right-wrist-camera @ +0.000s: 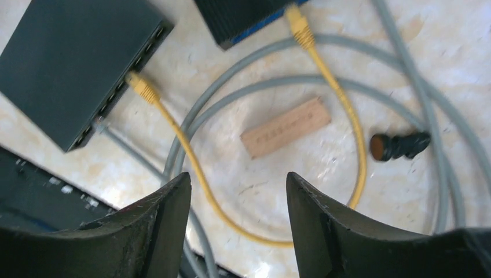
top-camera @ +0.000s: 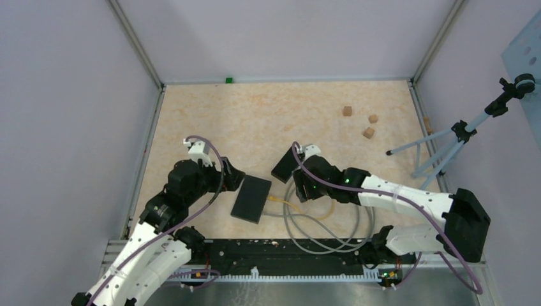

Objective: Insert the plug into the switch port
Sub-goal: Insert the connector into the switch port.

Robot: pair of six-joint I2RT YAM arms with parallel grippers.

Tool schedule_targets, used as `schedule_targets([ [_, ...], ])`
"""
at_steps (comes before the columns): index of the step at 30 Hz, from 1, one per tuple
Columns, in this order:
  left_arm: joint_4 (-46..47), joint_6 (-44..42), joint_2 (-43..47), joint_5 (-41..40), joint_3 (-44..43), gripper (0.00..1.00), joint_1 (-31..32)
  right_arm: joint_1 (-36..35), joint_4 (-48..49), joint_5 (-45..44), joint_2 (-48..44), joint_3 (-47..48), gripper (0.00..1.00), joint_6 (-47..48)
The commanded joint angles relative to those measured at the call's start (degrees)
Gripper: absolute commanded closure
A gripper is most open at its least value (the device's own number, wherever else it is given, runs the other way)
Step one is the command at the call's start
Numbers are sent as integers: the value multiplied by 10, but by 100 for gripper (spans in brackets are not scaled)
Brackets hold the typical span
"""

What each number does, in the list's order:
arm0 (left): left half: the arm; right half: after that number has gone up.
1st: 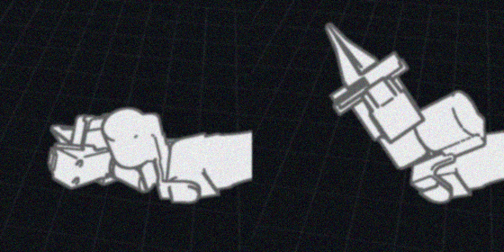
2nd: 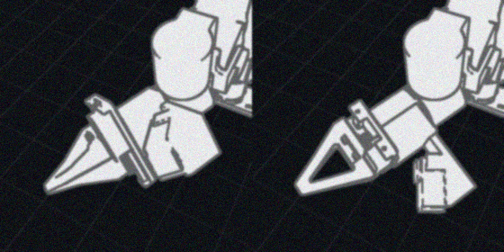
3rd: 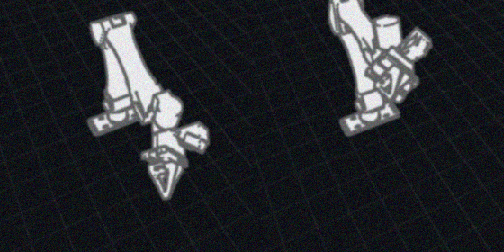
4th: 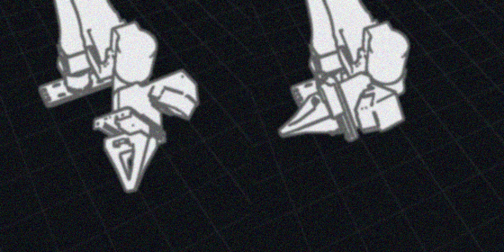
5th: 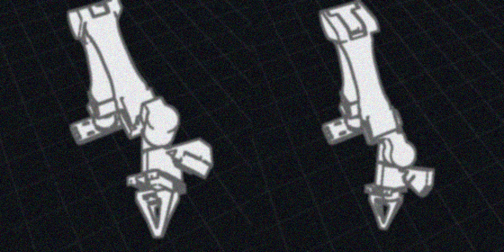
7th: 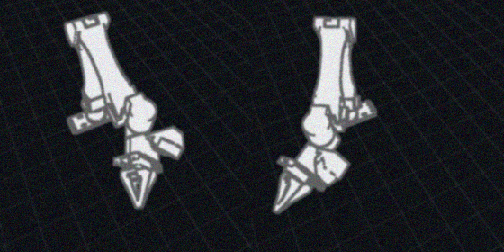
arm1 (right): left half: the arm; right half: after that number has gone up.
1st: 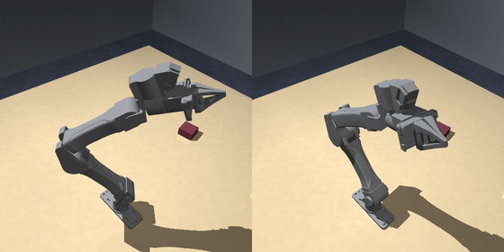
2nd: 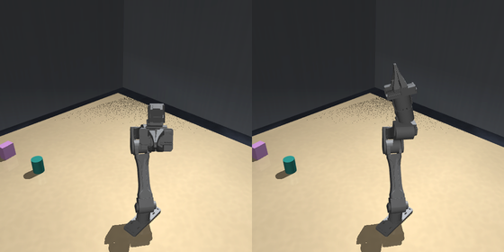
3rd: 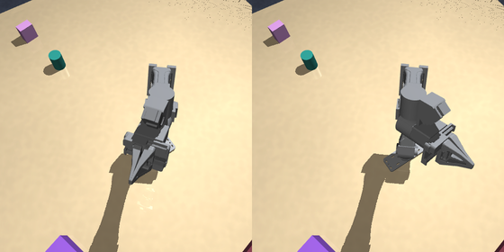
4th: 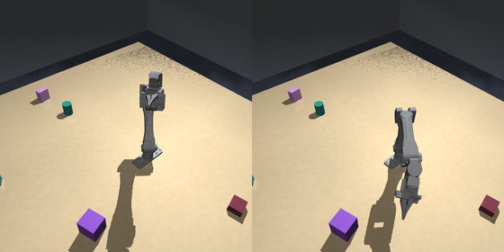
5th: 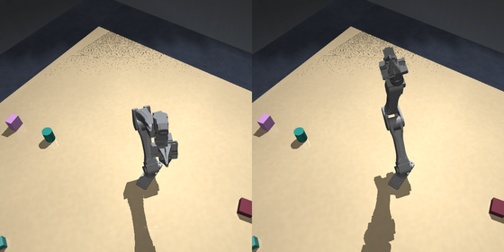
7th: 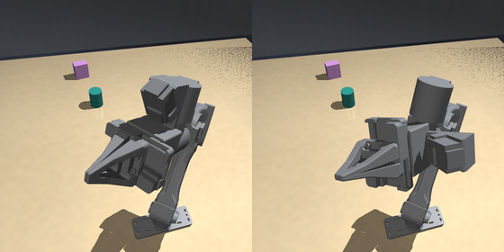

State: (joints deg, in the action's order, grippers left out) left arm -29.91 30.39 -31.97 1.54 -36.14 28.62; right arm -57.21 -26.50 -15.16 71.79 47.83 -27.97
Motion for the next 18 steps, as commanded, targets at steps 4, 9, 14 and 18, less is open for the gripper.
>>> schedule_targets([
  [4,-59,-42,8,-10,-59,1,-1,-39,-28,128,-40,-1,35,-80],
  [9,-65,-38,14,-10,-58,1,-1,-146,-30,21,11,24,34,-106],
  [14,-67,-35,23,-10,-58,1,-1,-174,-59,-90,88,4,33,-125],
  [18,-61,-35,22,-10,-54,1,-1,-174,-21,-98,136,-7,33,-82],
])
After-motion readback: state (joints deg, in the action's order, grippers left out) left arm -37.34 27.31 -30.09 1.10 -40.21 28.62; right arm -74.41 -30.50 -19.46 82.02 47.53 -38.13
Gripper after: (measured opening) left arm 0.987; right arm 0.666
